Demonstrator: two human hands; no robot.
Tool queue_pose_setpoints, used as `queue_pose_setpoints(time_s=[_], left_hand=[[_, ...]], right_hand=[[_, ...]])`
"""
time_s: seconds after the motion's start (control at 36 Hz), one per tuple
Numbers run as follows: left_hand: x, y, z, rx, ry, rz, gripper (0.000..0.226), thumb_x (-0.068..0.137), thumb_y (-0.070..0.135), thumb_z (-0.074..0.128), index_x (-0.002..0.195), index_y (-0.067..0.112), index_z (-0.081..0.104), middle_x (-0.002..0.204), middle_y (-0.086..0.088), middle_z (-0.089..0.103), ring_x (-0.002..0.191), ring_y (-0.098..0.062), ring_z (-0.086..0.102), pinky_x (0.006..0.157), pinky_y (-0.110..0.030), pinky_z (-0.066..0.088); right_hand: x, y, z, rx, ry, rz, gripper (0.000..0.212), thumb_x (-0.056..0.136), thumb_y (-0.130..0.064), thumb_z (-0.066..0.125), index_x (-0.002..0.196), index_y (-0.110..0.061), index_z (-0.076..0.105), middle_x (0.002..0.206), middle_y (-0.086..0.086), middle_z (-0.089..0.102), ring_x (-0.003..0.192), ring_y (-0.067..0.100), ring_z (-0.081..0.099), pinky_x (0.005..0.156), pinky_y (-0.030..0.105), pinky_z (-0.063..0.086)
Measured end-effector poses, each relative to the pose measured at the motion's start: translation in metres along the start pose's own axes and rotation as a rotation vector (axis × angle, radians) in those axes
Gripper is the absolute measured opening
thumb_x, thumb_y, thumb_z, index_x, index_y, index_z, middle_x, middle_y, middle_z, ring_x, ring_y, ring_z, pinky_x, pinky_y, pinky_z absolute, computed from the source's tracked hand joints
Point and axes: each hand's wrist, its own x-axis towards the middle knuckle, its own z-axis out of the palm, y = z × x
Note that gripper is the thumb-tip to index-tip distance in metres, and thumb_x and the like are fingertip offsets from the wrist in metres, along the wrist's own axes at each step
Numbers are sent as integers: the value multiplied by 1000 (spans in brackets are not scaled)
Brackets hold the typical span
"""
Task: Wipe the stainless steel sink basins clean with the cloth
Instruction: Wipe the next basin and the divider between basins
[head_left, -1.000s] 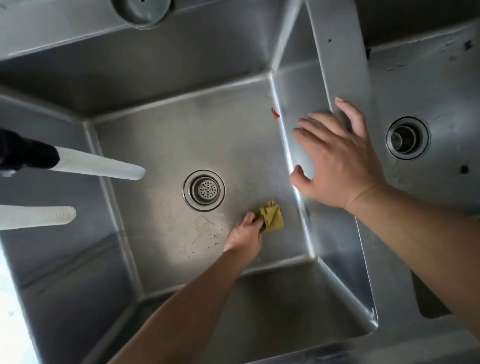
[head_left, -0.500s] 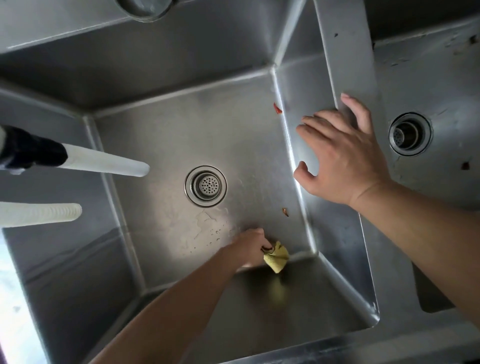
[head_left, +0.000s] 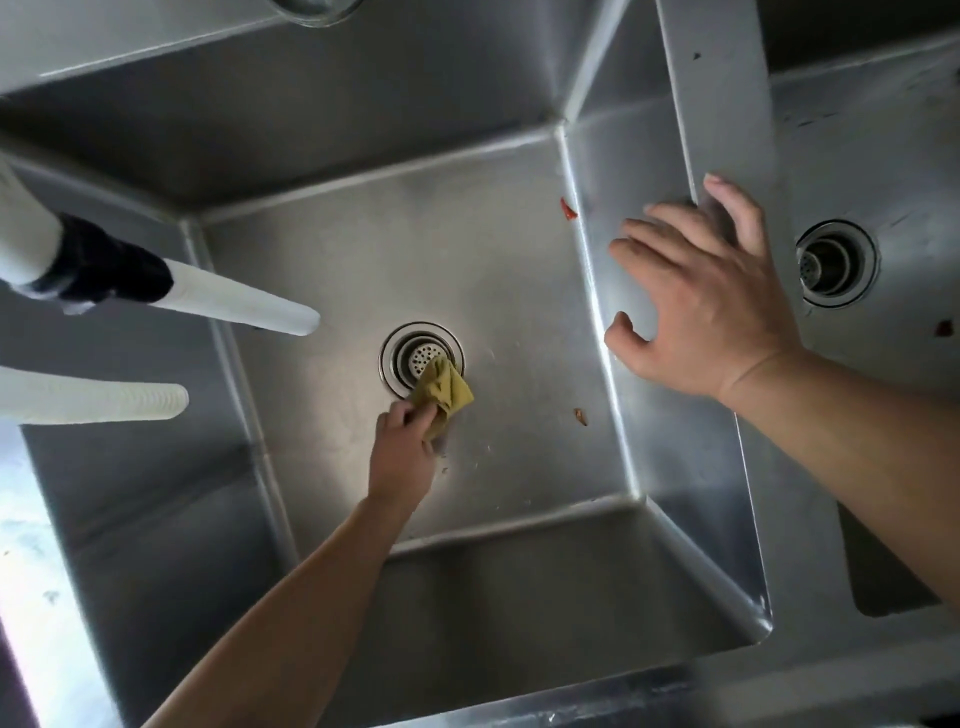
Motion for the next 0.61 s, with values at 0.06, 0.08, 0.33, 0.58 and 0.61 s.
queue_pose_setpoints(time_s=[0.06,0.08,0.33,0.58,0.61], left_hand=[[-16,3,13,-21,-54,22,53,79,-2,60,129,13,64,123,-14,51,102,-32,48,92,-39,48],[-25,4,21,-35,-112,53,52,80,0,59,129,14,64,122,-14,51,102,-31,49,92,-37,46],[-65,25,54,-9,-654,259,59,88,2,51,135,36,59,114,-3,47,111,-22,45,94,-26,39],[-13,55,32,-38,-827,68,42,88,6,50,120,21,71,118,-6,67,109,-25,61,86,-26,44],[-12,61,33,-65,-794,73,44,89,5,49,125,22,68,120,-8,62,112,-28,57,92,-30,44]], right_hand=[[0,0,0,-6,-3,0,49,75,-40,52,110,-9,64,119,0,65,123,24,52,122,44,8],[0,0,0,-7,-2,0,49,75,-40,52,110,-9,64,119,0,65,123,24,52,122,45,9],[0,-1,0,-21,-1,-3,48,75,-41,51,108,-9,65,120,-1,65,122,24,53,122,47,11],[0,0,0,-41,-10,7,47,75,-41,50,106,-9,65,114,-1,65,120,23,53,122,45,9],[0,0,0,-41,-8,7,47,75,-41,50,106,-9,65,114,-1,65,120,23,52,122,46,9]])
